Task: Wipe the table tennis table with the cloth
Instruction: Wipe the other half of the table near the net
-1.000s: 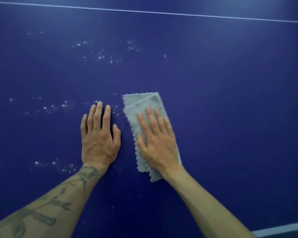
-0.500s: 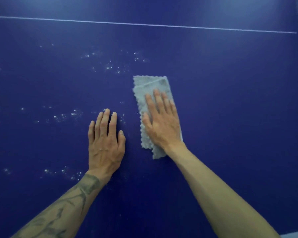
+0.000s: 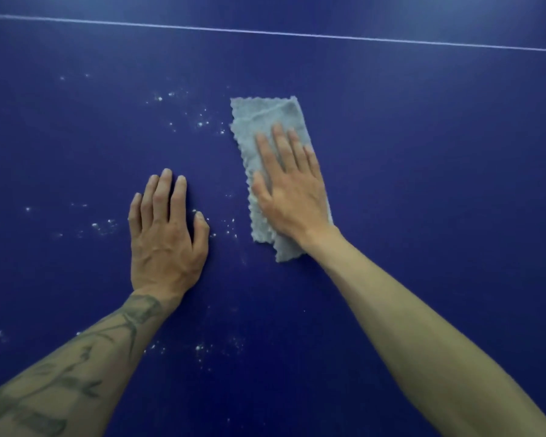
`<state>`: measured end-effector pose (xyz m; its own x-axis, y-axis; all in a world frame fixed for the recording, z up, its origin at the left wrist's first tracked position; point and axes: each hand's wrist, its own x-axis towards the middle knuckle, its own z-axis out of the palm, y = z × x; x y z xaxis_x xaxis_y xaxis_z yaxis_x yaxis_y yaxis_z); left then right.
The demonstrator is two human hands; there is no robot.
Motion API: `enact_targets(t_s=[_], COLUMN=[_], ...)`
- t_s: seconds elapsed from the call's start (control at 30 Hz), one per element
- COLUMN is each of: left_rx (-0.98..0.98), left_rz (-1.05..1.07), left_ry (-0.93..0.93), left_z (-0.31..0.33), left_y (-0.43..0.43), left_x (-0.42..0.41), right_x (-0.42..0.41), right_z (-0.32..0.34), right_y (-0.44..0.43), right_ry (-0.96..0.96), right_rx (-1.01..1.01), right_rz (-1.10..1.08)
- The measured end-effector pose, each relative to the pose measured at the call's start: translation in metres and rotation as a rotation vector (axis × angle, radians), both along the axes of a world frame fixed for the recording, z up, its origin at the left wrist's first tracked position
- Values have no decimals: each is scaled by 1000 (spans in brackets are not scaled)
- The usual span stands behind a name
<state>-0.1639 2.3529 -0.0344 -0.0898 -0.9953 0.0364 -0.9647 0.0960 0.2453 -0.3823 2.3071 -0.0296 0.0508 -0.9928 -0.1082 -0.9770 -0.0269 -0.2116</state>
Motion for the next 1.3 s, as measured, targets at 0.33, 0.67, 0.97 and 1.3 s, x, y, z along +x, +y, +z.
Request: enact_targets(t_s=[0.33, 0.67, 0.97, 1.3], left_rx=[13, 17, 3, -12], left_rz=[1, 8, 6, -8], left_ry=[-15, -12, -27, 9], left_z=[-2, 3, 2, 3], left_y=[-1, -2, -1, 0], left_x=[1, 0, -1, 3], right_x=[-22, -17, 59, 34], right_z=[6, 5, 5, 11], right_y=[-109, -81, -102, -108], right_ry=[46, 43, 17, 20], right_rx=[20, 43, -1, 28], right_rz=[-398, -73, -34, -291])
